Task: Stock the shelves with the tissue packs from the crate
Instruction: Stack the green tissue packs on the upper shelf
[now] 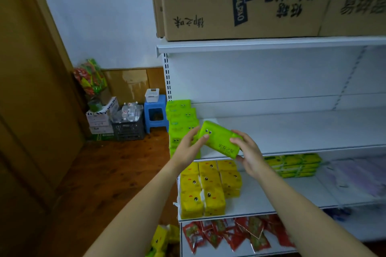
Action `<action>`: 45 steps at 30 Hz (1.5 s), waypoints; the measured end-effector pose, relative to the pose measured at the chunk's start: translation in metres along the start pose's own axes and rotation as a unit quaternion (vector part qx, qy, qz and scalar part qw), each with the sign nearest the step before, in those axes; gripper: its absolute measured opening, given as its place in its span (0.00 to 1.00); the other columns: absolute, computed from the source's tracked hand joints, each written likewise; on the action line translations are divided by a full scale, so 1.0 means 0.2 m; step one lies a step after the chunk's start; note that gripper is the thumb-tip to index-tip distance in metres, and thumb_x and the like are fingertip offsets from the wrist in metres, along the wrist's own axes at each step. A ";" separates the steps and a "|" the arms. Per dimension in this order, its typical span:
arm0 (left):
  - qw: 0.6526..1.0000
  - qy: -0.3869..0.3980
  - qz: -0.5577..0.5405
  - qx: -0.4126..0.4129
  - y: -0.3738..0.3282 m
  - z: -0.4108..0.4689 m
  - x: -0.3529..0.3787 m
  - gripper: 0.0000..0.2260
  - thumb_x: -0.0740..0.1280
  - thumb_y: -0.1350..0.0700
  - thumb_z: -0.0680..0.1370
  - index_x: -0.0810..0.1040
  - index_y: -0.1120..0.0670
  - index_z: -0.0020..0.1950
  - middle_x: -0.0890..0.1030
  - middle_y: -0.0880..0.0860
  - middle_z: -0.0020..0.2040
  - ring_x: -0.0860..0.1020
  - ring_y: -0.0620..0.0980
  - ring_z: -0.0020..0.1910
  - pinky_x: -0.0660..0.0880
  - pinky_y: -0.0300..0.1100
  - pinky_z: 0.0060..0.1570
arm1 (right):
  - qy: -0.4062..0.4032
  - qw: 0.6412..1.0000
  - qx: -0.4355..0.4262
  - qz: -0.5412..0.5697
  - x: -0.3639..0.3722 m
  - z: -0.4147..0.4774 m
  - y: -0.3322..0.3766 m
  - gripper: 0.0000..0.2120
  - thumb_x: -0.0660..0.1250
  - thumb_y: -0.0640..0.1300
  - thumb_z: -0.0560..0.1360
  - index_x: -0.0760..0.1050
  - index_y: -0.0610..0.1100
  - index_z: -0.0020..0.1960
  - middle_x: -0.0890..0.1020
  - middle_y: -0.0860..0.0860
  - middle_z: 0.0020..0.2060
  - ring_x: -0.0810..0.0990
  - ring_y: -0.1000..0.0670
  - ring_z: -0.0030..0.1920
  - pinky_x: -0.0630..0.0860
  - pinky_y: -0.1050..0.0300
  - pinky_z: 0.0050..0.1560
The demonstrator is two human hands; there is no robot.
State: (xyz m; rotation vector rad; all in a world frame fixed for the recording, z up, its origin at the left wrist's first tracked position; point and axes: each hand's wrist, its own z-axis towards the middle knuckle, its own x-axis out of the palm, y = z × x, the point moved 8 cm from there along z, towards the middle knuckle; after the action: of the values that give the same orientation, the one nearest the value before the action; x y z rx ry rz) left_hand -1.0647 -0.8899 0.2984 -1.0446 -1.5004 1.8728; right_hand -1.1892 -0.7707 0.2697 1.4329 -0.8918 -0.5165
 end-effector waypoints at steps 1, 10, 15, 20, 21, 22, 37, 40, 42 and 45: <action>1.000 -0.015 0.019 -0.001 0.00 0.03 -0.01 0.23 0.61 0.48 0.79 0.63 0.52 0.73 0.67 0.50 0.72 0.64 0.49 0.71 0.62 0.42 0.67 | -0.008 1.000 -0.003 -0.002 -0.03 0.03 0.00 0.11 0.64 0.37 0.75 0.73 0.49 0.55 0.77 0.50 0.46 0.78 0.53 0.41 0.71 0.62 0.32; 0.943 -0.074 0.324 -0.023 0.11 0.52 -0.22 0.26 0.51 0.40 0.80 0.67 0.53 0.72 0.64 0.55 0.74 0.59 0.52 0.74 0.57 0.49 0.71 | -0.064 0.992 -0.037 -0.105 -0.28 0.56 -0.08 0.11 0.70 0.37 0.70 0.79 0.54 0.43 0.73 0.39 0.57 0.78 0.43 0.50 0.76 0.56 0.39; 0.906 -0.052 0.408 -0.098 0.22 0.70 -0.25 0.26 0.50 0.39 0.80 0.62 0.50 0.75 0.59 0.54 0.76 0.55 0.53 0.76 0.53 0.53 0.73 | -0.024 0.981 -0.039 -0.190 -0.23 0.85 -0.14 0.12 0.71 0.40 0.67 0.77 0.57 0.41 0.70 0.43 0.50 0.73 0.45 0.47 0.72 0.66 0.31; 0.877 -0.053 0.451 -0.153 0.25 0.78 -0.23 0.26 0.50 0.39 0.80 0.59 0.47 0.75 0.54 0.52 0.77 0.51 0.54 0.76 0.50 0.55 0.73 | 0.053 0.963 -0.049 -0.259 -0.10 1.06 -0.22 0.16 0.68 0.29 0.68 0.77 0.40 0.54 0.73 0.44 0.48 0.74 0.48 0.45 0.72 0.61 0.40; 0.873 -0.053 0.457 -0.164 0.26 0.80 -0.23 0.26 0.50 0.38 0.80 0.59 0.46 0.75 0.53 0.51 0.78 0.50 0.54 0.76 0.49 0.55 0.74 | 0.073 0.952 -0.059 -0.292 -0.08 1.10 -0.24 0.17 0.66 0.27 0.68 0.76 0.37 0.56 0.74 0.44 0.49 0.75 0.48 0.46 0.73 0.62 0.42; 0.869 -0.054 0.462 -0.172 0.26 0.81 -0.23 0.26 0.50 0.38 0.80 0.58 0.46 0.76 0.53 0.51 0.78 0.50 0.53 0.76 0.48 0.55 0.73 | 0.095 0.935 -0.076 -0.333 -0.06 1.13 -0.26 0.19 0.66 0.26 0.68 0.76 0.35 0.58 0.75 0.43 0.52 0.76 0.47 0.51 0.73 0.60 0.48; 0.857 -0.039 0.460 -0.228 0.30 0.83 -0.25 0.26 0.51 0.39 0.80 0.57 0.47 0.76 0.52 0.52 0.78 0.49 0.55 0.76 0.51 0.57 0.73 | 0.128 0.863 -0.137 -0.469 0.18 1.43 -0.36 0.24 0.68 0.37 0.73 0.68 0.40 0.68 0.70 0.35 0.62 0.69 0.38 0.62 0.67 0.51 0.59; 0.860 -0.037 0.456 -0.228 0.32 0.83 -0.26 0.26 0.51 0.39 0.80 0.58 0.47 0.76 0.52 0.53 0.78 0.49 0.54 0.76 0.50 0.57 0.73 | 0.117 0.871 -0.128 -0.460 0.19 1.48 -0.36 0.23 0.66 0.34 0.73 0.68 0.38 0.67 0.70 0.34 0.62 0.70 0.36 0.62 0.67 0.50 0.59; 0.859 -0.035 0.454 -0.233 0.32 0.83 -0.26 0.26 0.50 0.39 0.80 0.57 0.47 0.76 0.52 0.52 0.78 0.49 0.54 0.76 0.49 0.56 0.73 | 0.116 0.869 -0.135 -0.462 0.19 1.51 -0.36 0.22 0.66 0.34 0.73 0.69 0.38 0.66 0.72 0.34 0.60 0.70 0.36 0.61 0.68 0.49 0.58; 0.856 -0.039 0.459 -0.235 0.32 0.85 -0.26 0.26 0.50 0.39 0.80 0.57 0.47 0.76 0.51 0.52 0.78 0.49 0.54 0.76 0.49 0.57 0.73 | 0.113 0.871 -0.135 -0.459 0.19 1.53 -0.37 0.22 0.66 0.35 0.73 0.69 0.39 0.66 0.72 0.35 0.61 0.70 0.37 0.61 0.67 0.49 0.58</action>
State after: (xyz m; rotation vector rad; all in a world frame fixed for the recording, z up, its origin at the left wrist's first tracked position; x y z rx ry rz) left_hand -1.1693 -1.0430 0.2640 -2.2484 -1.7080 2.1685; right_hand -1.3895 -0.9987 0.1787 1.5557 0.1178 -1.0991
